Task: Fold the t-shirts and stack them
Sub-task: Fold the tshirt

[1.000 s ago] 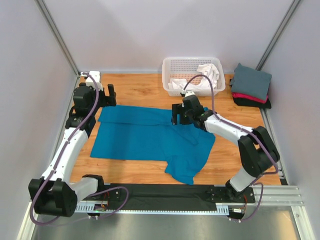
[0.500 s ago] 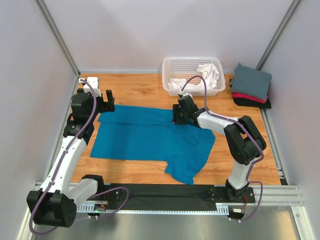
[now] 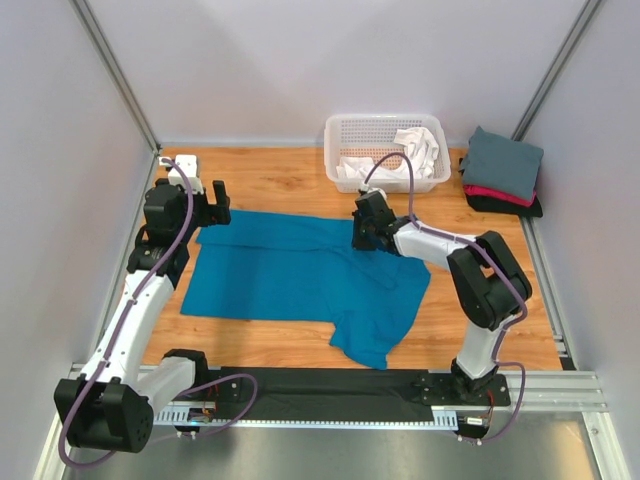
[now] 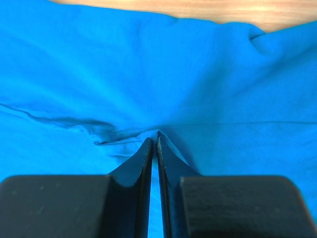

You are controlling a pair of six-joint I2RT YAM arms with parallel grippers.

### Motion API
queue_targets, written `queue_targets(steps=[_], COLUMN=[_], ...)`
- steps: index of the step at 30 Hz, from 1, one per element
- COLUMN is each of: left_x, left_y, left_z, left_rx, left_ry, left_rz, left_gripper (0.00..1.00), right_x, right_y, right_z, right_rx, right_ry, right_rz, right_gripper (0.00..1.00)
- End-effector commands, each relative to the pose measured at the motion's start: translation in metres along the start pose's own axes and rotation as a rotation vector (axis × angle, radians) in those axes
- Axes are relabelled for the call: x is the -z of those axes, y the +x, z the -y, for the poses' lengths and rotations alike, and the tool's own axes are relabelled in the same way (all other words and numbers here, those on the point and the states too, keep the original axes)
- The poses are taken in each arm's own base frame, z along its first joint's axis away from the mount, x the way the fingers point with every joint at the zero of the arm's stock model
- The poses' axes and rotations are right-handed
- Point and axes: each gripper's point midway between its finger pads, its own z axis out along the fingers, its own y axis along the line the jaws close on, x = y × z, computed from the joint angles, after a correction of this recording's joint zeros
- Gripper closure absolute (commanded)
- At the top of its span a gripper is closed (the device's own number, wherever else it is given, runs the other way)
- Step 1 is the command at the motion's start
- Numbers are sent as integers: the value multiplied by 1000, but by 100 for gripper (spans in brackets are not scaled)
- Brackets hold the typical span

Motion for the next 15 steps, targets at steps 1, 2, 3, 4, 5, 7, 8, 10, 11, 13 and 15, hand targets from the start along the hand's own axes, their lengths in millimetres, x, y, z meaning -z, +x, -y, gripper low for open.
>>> queue_targets(steps=[1,2,3,4,5,7,8,10,11,13,15], left_x=[6,7,7,7,7,8,9,9,10,10,10], left_y=[-16,-16,-16,-18,-18,-18,-18,-18,-19,-19,-19], left_z=[2,2,2,3,3,2,3,2,3,3,4], left_rx=[17,20,23,21,23,25,26,29,31,32,35], left_ry=[8,8,6,8,9,6,8,5,5,8,10], left_rz=[48,50,50,54,53,53,54,54,57,57,59], left_gripper=[1,1,1,1,1,1,1,1,1,1,1], right_x=[23,25,27,28,28,31,32,34,35,38,42], right_y=[-24,-20,-17,-15,-9,-3,4,10,15,21,29], right_z=[-14,-16,-18,-20,-23,-28,-32,-36,-40,-41,-44], right_rx=[-20,-17,-22,-22,-18,-26,-18,-21,-16,-14,-8], right_ry=[-23,-26,-29,-32,-36,-44,-52,-53,-56,-41,-31], right_rz=[69,61,51,46,35,28,15,4,-4,-16,-34], right_gripper=[90,90,90,90,90,90,90,90,90,89,88])
